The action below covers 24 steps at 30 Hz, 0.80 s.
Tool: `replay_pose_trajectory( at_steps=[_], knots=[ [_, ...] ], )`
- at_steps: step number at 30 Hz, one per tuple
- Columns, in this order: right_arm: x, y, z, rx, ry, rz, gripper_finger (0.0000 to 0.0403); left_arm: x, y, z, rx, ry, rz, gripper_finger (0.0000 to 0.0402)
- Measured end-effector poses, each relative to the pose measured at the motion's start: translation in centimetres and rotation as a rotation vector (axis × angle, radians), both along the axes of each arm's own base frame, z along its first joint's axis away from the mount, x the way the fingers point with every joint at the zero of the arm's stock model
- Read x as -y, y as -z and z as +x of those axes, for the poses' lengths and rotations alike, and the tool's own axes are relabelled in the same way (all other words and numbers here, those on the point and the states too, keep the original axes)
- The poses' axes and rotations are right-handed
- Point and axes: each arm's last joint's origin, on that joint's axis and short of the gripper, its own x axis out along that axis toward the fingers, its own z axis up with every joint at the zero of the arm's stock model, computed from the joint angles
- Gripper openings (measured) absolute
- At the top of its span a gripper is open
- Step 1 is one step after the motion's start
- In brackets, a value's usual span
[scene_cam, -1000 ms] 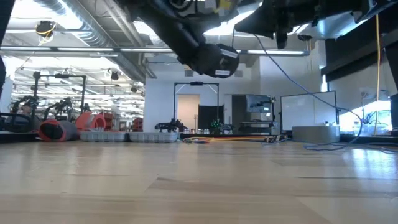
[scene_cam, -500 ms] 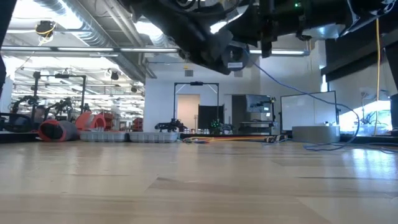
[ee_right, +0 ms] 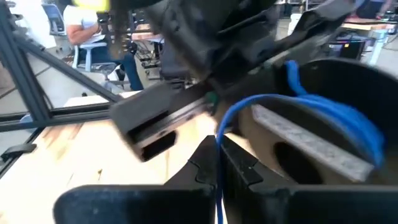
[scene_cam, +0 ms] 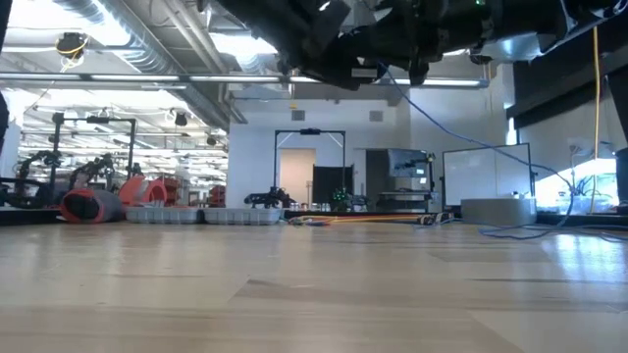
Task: Coil cords
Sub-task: Coil the blue wire onto the black spool
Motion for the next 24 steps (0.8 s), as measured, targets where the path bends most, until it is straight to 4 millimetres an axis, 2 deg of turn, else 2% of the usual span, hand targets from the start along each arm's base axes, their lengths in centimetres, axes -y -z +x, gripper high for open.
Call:
replay_pose_trajectory(
  at_steps=[4,12,16,24],
  knots=[
    [0.0,0.0,0.0,0.002,0.005,-0.001,0.0009,0.1,-0.5,0.1,0.042,0.021,-0.008,0.0],
    [-0.1,-0.6,0.1,0.057,-0.015,-0.034,0.0009,0.4,-0.8,0.8,0.111,0.177,-0.083,0.0],
    [-0.1,-0.5,0.1,0.048,-0.027,-0.035,0.0009,0.4,-0.5,1.0,0.12,0.185,-0.084,0.0],
    [0.0,-0.4,0.1,0.027,0.008,-0.045,0.001,0.2,-1.8,1.5,0.261,0.189,-0.029,0.0]
  ],
)
